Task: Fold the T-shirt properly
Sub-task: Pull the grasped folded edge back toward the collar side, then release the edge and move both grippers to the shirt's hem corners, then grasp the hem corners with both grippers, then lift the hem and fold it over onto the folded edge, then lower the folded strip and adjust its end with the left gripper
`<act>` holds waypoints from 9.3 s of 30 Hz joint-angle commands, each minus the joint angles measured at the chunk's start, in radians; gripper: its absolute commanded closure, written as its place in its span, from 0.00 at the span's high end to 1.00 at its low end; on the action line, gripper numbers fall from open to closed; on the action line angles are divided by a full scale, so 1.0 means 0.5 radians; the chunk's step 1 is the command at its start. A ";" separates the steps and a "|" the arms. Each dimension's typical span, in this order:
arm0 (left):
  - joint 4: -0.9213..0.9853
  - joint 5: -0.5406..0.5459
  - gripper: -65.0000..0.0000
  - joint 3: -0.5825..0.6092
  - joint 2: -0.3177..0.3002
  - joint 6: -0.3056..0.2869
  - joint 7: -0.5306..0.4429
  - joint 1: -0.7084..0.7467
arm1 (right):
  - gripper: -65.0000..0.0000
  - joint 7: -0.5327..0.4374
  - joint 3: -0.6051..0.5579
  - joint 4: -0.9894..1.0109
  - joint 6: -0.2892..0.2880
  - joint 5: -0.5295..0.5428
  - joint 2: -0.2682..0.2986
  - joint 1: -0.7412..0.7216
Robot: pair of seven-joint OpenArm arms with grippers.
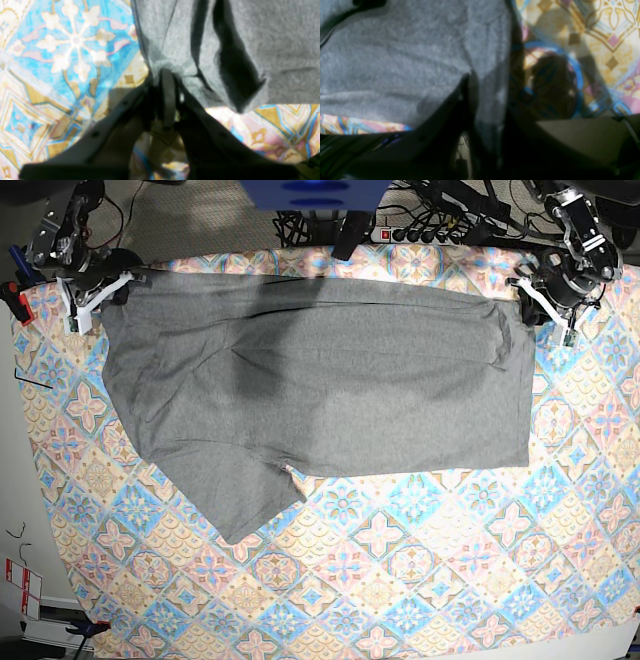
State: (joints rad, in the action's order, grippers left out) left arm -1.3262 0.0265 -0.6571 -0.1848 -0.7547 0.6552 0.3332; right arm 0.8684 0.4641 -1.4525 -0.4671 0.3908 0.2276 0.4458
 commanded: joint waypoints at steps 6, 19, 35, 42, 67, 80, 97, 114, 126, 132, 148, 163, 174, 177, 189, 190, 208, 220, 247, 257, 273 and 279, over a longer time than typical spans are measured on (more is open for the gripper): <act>0.064 -0.374 0.36 0.005 0.006 0.113 0.434 -0.014 | 0.01 0.146 0.006 -0.159 0.034 -0.120 0.022 0.012; -0.157 -0.377 0.42 0.005 0.009 0.113 0.443 -0.020 | 0.29 0.167 0.000 -0.362 0.034 -0.117 0.022 -0.126; -0.203 -0.374 0.42 -0.007 0.003 0.113 0.563 -0.091 | 0.68 0.146 0.040 -0.441 0.034 -0.126 0.022 -0.064; -0.403 -0.364 0.42 -0.102 0.018 0.113 0.563 -0.180 | 0.68 0.189 0.157 -0.804 0.034 -0.123 0.022 -0.163; -0.826 -0.463 0.43 -0.216 0.239 0.113 0.821 -0.855 | 0.68 0.425 -0.184 -0.776 0.034 -0.123 0.083 -0.764; -0.611 -0.542 0.42 -0.203 0.190 0.113 0.895 -1.045 | 0.68 0.087 -0.700 0.157 0.034 -0.126 0.169 -1.418; -0.375 -0.791 0.42 -0.154 0.190 0.113 0.674 -1.131 | 0.68 -1.063 -1.605 2.072 0.034 -0.222 0.212 -2.228; -0.065 -0.770 0.42 -0.154 -0.012 0.113 0.661 -1.343 | 0.68 -1.453 -1.685 2.643 -0.212 -0.387 -0.119 -2.354; 0.942 -0.788 0.43 -0.154 -0.147 0.113 -0.121 -1.616 | 0.68 -1.450 -1.688 2.643 -0.218 -0.390 -0.128 -2.289; 1.276 -0.770 0.43 -0.160 -0.236 0.113 -0.351 -1.659 | 0.68 -1.450 -1.688 2.643 -0.218 -0.387 -0.128 -2.289; 1.307 -0.791 0.43 -0.292 -0.359 0.113 -0.404 -1.635 | 0.68 -1.450 -1.688 2.643 -0.221 -0.387 -0.128 -2.280; 1.816 -0.794 0.41 -0.136 -0.310 0.113 -0.523 -1.681 | 0.63 -1.450 -1.685 2.630 -0.279 -0.387 -0.171 -2.280; 1.801 -1.110 0.06 -0.136 -0.147 0.113 -0.529 -1.573 | 0.02 -1.327 -1.669 2.627 -0.279 -0.381 -0.165 -2.289; 1.749 -1.110 0.05 -0.136 -0.138 0.113 -0.532 -1.576 | 0.01 -1.306 -1.669 2.615 -0.279 -0.381 -0.153 -2.295; 0.994 -1.113 0.04 -0.136 0.015 0.113 -0.189 -1.561 | 0.01 -0.833 -1.298 1.906 -0.279 -0.390 -0.006 -2.117; 0.948 -1.116 0.04 -0.139 0.031 0.113 -0.155 -1.555 | 0.01 -0.753 -1.270 1.774 -0.279 -0.390 0.022 -2.078; 0.263 -1.104 0.04 -0.151 0.049 0.113 -0.011 -1.128 | 0.01 -0.041 -0.592 0.102 -0.276 -0.390 0.077 -1.139; -0.200 -0.825 0.04 -0.136 0.046 0.113 0.124 -0.760 | 0.01 0.121 -0.380 -0.524 -0.276 -0.387 0.037 -0.663; -0.538 -0.690 0.12 -0.148 0.104 0.113 0.124 -0.238 | 0.07 0.137 -0.276 -0.742 -0.276 -0.387 -0.144 -0.089; -0.550 -0.690 0.66 -0.286 0.163 0.113 0.124 -0.235 | 0.69 0.195 -0.276 -0.782 -0.276 -0.381 -0.144 -0.025; -1.010 0.206 0.68 -0.630 0.242 0.113 0.127 -0.103 | 0.78 0.204 -0.285 -0.932 -0.276 -0.381 -0.144 -0.025; -0.792 0.354 0.68 -0.535 0.086 0.113 0.502 -0.162 | 0.78 0.204 -0.282 -0.932 -0.276 -0.381 -0.144 -0.025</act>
State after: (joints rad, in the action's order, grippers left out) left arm -1.7042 0.1841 -0.9234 -0.1295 -0.6971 0.9310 0.2615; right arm 0.9848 0.3180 -1.8992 -0.6056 0.1902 0.1474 0.4351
